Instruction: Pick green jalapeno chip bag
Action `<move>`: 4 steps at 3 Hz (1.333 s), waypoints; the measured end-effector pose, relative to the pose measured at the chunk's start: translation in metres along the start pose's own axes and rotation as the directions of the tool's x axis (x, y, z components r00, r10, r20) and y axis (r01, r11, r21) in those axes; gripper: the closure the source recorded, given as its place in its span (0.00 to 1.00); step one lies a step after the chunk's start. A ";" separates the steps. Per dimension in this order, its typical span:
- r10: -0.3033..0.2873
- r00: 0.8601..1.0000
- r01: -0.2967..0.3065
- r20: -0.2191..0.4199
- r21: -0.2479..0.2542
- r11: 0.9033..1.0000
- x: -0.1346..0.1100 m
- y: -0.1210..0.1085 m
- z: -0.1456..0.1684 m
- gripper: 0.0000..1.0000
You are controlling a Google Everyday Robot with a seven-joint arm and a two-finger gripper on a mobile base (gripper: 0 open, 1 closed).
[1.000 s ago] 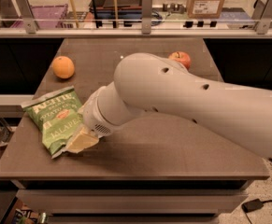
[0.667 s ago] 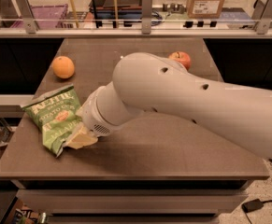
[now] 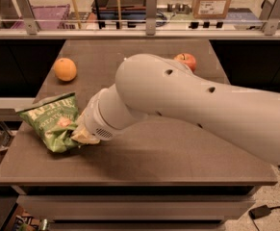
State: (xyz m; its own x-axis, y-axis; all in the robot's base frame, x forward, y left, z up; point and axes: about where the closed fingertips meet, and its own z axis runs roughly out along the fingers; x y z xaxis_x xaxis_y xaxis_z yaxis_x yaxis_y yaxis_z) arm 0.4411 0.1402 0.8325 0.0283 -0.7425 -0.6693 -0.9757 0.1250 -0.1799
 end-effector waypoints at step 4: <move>-0.082 0.991 0.081 0.106 0.007 0.997 -0.010 -0.033 -0.043 1.00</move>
Offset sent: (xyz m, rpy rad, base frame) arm 0.0125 -0.0143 0.0189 0.0699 -0.0241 0.0466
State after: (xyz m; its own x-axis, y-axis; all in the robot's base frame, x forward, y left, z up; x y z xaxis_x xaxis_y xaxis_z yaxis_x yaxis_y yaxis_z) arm 0.4634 0.1154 0.8764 0.1306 -0.6764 -0.7249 -0.9686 0.0689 -0.2389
